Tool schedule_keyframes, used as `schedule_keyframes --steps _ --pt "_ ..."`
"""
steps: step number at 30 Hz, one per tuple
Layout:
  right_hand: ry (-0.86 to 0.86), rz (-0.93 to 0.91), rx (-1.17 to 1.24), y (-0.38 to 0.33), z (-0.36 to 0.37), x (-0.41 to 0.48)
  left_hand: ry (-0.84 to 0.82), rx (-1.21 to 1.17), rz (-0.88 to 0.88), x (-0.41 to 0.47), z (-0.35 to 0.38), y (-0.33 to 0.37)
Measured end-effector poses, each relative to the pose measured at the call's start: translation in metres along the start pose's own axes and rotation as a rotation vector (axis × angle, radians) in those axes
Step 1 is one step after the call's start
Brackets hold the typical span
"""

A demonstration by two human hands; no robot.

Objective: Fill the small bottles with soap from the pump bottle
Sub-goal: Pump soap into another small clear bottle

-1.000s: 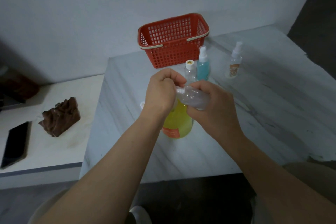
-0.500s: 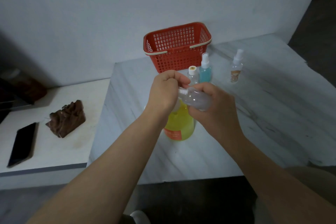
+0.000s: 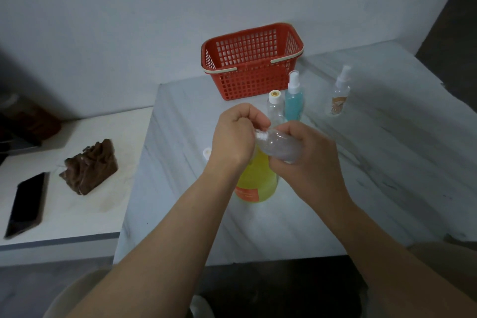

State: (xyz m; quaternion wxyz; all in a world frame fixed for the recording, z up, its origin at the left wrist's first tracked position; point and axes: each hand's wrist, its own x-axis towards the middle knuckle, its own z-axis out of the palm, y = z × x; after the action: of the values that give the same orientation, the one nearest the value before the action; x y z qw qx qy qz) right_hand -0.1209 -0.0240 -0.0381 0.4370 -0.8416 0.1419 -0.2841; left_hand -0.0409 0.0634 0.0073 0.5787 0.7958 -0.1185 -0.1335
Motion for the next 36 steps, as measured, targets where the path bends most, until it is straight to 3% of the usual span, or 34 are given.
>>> schedule_keyframes --steps 20,36 --pt "0.052 -0.008 -0.004 -0.010 -0.004 -0.001 0.003 -0.044 0.004 -0.003 -0.005 0.010" --pt "-0.030 0.036 0.032 -0.004 -0.004 -0.003 -0.003 0.047 0.011 -0.002 -0.001 0.001"
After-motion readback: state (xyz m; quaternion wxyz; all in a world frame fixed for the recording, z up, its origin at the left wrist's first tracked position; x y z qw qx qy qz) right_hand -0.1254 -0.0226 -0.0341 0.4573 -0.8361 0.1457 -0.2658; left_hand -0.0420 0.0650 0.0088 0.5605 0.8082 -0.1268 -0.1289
